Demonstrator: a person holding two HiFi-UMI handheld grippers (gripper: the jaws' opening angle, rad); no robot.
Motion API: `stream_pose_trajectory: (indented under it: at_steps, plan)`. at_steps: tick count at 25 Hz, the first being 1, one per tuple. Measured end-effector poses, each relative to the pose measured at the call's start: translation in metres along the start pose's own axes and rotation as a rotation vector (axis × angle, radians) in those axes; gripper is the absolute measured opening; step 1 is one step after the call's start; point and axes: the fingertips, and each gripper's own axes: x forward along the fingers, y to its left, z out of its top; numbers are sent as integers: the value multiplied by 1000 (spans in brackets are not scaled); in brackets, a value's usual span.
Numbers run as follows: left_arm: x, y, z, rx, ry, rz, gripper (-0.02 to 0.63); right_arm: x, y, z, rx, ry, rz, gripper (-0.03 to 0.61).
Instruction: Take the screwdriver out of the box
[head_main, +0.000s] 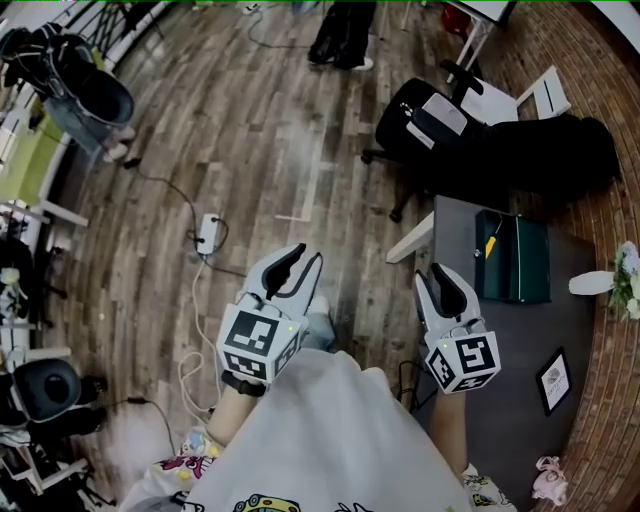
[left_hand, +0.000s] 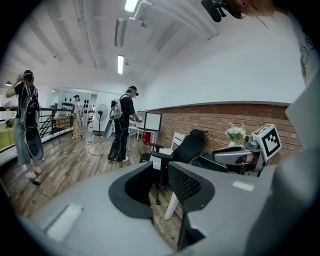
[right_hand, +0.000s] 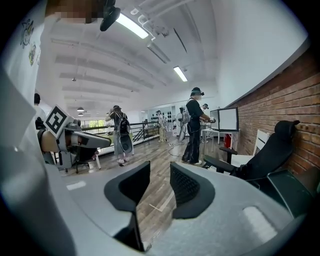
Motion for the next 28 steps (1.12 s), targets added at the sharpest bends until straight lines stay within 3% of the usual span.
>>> stream_pose_trajectory:
  at_steps: [13, 22, 28]
  plan:
    - [57, 68, 22, 4, 25, -52, 135, 54, -45, 11, 45, 34, -132, 129]
    - [83, 69, 16, 10, 79, -126, 160, 55, -62, 4, 81, 67, -204, 140]
    - [127, 59, 29, 39, 82, -192, 170, 58, -98, 2, 115, 55, -270, 140]
